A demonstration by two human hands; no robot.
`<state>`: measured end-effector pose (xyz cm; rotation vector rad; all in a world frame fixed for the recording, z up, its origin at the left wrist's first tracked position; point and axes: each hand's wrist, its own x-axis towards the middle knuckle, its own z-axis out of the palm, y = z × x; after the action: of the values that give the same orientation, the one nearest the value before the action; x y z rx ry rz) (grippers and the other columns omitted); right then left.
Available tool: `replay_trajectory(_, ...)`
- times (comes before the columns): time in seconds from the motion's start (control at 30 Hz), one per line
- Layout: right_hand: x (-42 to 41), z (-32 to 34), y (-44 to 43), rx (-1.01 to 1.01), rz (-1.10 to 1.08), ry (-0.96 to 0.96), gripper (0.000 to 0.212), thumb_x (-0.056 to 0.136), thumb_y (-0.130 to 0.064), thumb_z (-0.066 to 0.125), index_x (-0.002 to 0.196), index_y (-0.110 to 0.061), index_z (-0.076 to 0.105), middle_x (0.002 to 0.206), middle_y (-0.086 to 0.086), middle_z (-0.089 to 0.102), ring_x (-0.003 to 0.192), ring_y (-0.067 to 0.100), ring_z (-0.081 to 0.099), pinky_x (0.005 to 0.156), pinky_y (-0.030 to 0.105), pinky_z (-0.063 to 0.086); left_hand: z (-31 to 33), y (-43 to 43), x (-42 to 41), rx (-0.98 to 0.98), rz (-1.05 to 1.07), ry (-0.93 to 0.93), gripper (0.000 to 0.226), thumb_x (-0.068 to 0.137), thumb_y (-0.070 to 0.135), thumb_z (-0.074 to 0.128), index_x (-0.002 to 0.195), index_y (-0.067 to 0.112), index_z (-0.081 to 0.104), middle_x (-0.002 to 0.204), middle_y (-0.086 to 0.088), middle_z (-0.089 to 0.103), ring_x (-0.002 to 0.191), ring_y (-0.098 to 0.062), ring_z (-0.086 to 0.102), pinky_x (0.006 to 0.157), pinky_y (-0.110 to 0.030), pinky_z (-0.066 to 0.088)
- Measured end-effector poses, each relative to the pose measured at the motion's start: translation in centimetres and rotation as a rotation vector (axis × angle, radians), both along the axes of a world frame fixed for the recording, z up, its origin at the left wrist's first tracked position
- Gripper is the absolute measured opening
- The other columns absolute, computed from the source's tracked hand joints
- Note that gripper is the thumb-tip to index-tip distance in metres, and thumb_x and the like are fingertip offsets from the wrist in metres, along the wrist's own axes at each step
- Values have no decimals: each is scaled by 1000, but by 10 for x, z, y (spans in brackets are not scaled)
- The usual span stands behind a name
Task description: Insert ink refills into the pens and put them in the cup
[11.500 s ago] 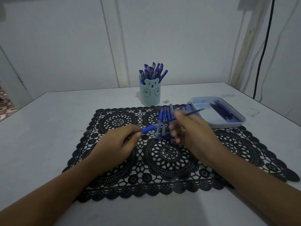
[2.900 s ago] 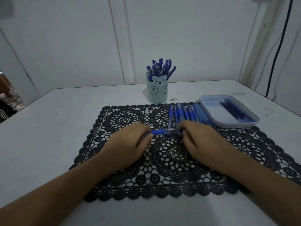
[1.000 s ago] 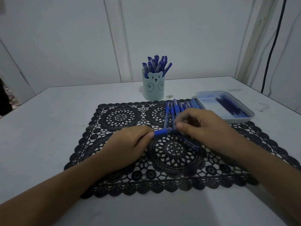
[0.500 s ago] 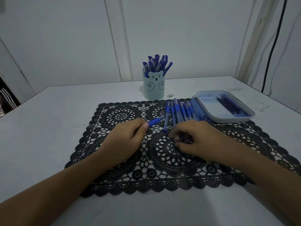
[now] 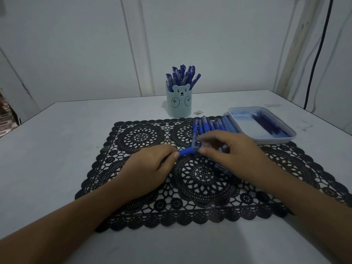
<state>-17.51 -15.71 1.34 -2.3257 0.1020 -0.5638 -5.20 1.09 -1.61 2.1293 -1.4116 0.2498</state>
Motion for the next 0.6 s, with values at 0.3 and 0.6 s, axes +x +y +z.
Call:
replay_trajectory(0.3, 3, 9, -40, 541, -219, -144, 17, 89, -8, 52, 76, -16, 57, 70, -1, 60, 63, 7, 54, 56, 21, 45, 0, -1, 4, -58, 86, 59, 28, 86, 42, 35, 86, 27, 59, 60, 8, 53, 61, -8, 50, 48, -20, 33)
replay_trajectory(0.6, 8, -16, -73, -174, -585, -198, 3, 86, -8, 55, 85, -6, 57, 77, 6, 59, 68, 17, 50, 58, 18, 33, 0, 0, 5, -69, 111, 88, 31, 85, 41, 35, 86, 23, 60, 57, 4, 53, 60, -17, 50, 49, -27, 36)
